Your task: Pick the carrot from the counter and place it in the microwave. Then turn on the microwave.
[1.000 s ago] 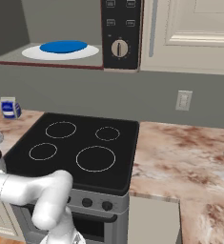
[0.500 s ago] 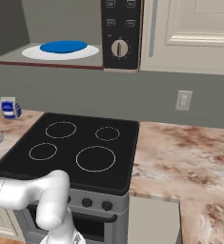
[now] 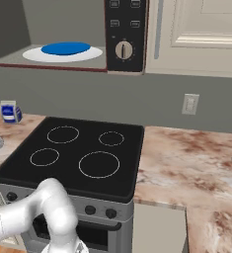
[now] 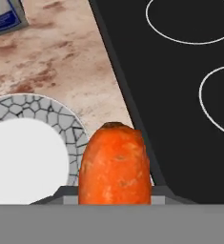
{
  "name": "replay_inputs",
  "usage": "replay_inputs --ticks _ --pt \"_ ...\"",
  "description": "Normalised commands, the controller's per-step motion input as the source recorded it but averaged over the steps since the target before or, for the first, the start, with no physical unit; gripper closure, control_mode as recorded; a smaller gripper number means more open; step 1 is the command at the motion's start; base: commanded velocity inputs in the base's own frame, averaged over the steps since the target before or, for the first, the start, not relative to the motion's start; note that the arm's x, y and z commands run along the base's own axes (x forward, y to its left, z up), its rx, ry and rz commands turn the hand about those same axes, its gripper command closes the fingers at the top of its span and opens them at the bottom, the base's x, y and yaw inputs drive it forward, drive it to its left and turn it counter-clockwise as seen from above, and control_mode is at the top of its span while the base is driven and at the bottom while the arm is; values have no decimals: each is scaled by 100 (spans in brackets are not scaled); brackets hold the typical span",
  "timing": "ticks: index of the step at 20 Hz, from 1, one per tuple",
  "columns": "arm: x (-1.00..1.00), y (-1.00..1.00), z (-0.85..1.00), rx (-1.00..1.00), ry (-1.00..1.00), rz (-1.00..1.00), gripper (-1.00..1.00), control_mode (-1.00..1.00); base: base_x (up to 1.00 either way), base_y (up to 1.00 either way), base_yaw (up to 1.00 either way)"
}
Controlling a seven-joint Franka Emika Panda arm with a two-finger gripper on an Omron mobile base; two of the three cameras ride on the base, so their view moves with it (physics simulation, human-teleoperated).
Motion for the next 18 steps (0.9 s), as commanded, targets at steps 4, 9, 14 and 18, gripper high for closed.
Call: replay_inputs --ticks 4,9,14,18 --pt "-23 -96 27 7 -19 11 100 -100 0 0 0" --pt "-27 -88 47 9 -18 13 100 -100 0 0 0" --pt "-35 -48 61 2 -19 10 100 -100 0 0 0" --pt "-38 -21 63 0 -19 5 100 -100 0 0 0"
